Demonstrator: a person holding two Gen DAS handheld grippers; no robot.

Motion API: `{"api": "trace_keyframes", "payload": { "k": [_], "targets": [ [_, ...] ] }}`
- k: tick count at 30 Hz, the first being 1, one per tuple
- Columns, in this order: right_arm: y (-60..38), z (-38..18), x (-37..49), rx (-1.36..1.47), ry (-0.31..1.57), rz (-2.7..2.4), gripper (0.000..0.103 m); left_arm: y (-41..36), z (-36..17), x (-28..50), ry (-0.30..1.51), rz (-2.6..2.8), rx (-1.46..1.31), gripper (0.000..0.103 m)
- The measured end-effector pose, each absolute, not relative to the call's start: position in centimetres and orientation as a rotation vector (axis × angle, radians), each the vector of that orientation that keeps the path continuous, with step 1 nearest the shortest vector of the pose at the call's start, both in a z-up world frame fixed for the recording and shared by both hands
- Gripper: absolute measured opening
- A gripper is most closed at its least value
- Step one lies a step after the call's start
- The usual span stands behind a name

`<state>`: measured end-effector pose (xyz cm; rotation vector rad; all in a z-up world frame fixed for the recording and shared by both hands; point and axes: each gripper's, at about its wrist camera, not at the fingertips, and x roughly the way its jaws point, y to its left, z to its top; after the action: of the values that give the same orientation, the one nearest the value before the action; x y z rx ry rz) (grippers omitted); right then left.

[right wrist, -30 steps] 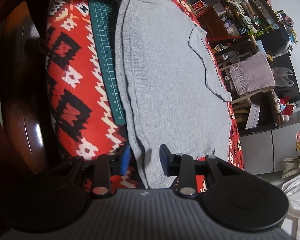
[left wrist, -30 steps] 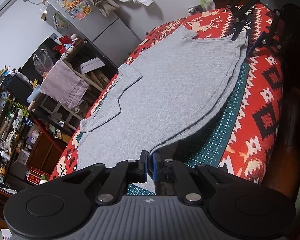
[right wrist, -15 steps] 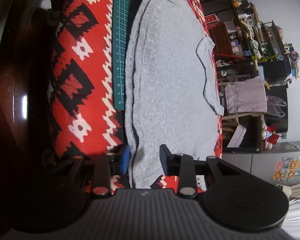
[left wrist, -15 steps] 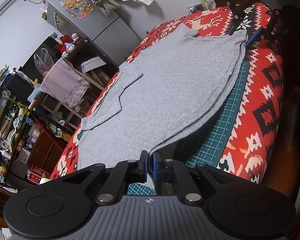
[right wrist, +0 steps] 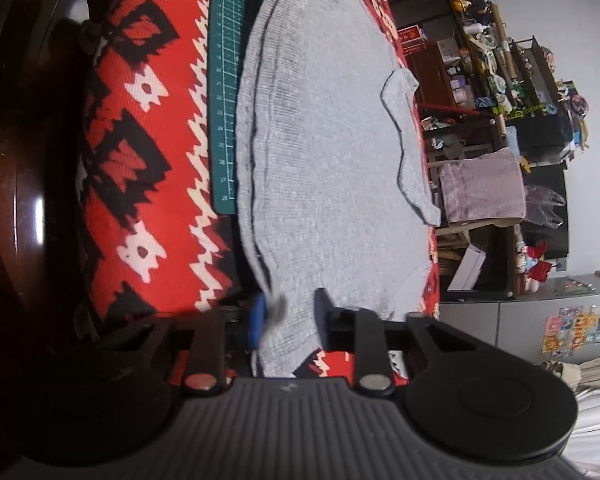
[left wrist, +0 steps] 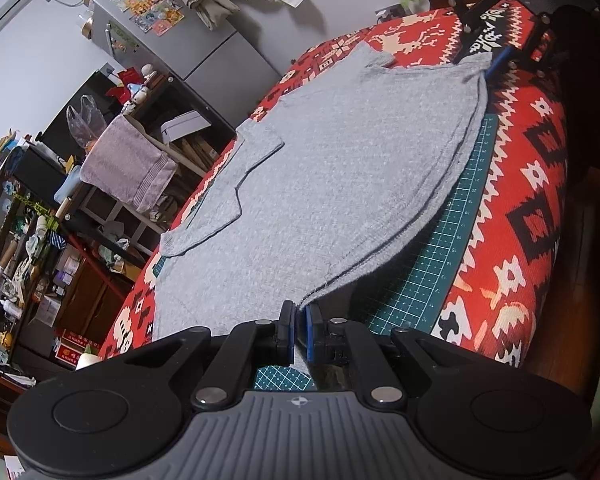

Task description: Fold clothes

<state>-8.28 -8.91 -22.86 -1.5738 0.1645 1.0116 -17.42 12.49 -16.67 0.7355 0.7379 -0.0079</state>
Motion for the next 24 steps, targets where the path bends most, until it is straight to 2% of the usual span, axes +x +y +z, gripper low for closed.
{"api": "trace_keyframes", "payload": {
  "k": [1, 10, 18, 24],
  "targets": [
    [-8.9, -22.7, -8.2, -1.562, 0.170, 1.019, 0.003, 12.5, -16.7, -17.4, 0.739, -0.011, 0.739, 0.007],
    [-8.5, -17.4, -6.1, -1.491, 0.135, 1.052, 0.002, 13.5, -14.4, -16.6, 0.721, -0.044, 0.804, 0.006],
    [-4.7, -12.1, 0.4, -1.547, 0.000, 1.051, 0.002, 17.0, -11.1, -11.8, 0.690, -0.078, 0.962, 0.006],
    [-1.3, -11.0, 6.9, -1.604, -0.058, 1.094, 0.002, 20.7, -10.2, -6.9, 0.694, -0.103, 1.065, 0.006]
  ]
}}
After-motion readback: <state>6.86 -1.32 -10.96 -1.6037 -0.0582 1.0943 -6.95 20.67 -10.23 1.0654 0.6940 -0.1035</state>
